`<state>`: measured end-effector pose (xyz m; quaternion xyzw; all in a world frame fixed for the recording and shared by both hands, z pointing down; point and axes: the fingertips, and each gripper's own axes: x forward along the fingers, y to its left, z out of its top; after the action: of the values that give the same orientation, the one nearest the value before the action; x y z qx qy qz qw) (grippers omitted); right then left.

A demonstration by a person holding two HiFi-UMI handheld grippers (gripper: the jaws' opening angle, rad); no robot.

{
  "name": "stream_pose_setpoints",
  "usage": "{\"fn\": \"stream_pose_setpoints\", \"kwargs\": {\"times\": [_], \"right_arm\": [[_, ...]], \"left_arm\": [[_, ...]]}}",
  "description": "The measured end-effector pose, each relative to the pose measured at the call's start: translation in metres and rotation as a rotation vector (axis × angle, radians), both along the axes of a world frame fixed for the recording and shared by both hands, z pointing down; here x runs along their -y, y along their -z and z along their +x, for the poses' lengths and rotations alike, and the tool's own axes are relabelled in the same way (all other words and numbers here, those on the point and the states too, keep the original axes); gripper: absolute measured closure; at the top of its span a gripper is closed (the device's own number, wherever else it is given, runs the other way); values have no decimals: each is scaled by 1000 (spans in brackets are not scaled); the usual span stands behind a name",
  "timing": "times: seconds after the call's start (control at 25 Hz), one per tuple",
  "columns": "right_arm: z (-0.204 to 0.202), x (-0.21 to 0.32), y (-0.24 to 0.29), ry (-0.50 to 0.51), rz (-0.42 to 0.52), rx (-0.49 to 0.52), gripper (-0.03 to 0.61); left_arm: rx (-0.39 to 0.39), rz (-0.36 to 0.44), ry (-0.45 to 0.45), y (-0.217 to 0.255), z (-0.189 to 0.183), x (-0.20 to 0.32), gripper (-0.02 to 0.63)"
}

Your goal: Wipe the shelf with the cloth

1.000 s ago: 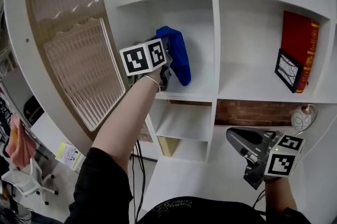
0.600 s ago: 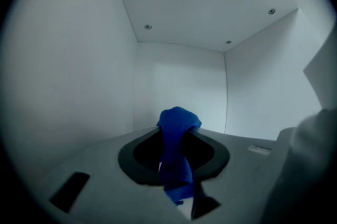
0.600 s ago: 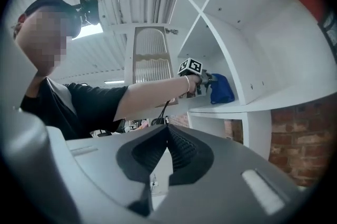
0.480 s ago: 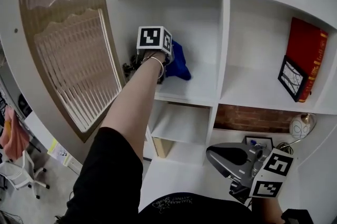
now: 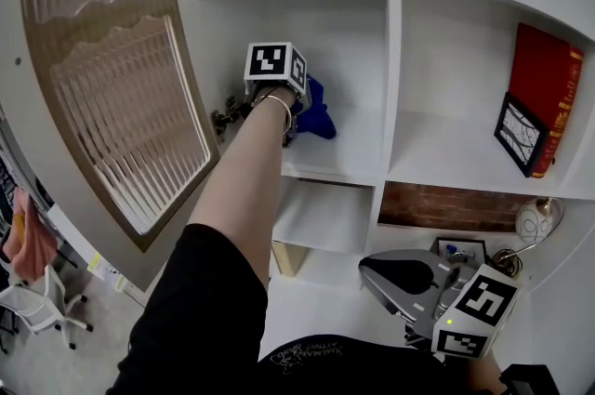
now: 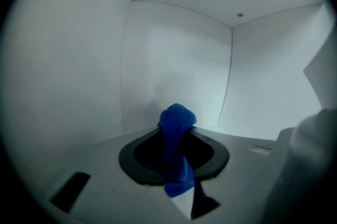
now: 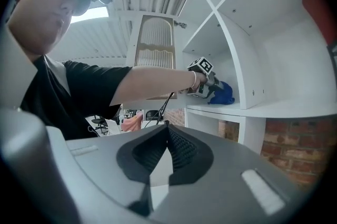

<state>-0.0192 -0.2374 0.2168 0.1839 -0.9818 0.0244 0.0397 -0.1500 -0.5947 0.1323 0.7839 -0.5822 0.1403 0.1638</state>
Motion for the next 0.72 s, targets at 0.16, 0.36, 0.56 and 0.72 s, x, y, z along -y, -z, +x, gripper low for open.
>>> {"fn": "stream_pose_setpoints", "kwargs": {"times": [0.16, 0.36, 0.56, 0.72], "right_arm": [[3, 0, -4, 10, -11, 7, 569], [9, -2, -3, 18, 8, 20, 569], [20, 2, -7, 3, -2, 37, 569], [26, 6, -8, -9, 0, 50, 569]], "left_arm": [[-10, -50, -15, -16, 5, 1, 548], [25, -124, -26, -27, 5, 1, 551], [153, -156, -53, -39, 14, 5, 551], [194, -167, -65, -46, 21, 10, 552]]}}
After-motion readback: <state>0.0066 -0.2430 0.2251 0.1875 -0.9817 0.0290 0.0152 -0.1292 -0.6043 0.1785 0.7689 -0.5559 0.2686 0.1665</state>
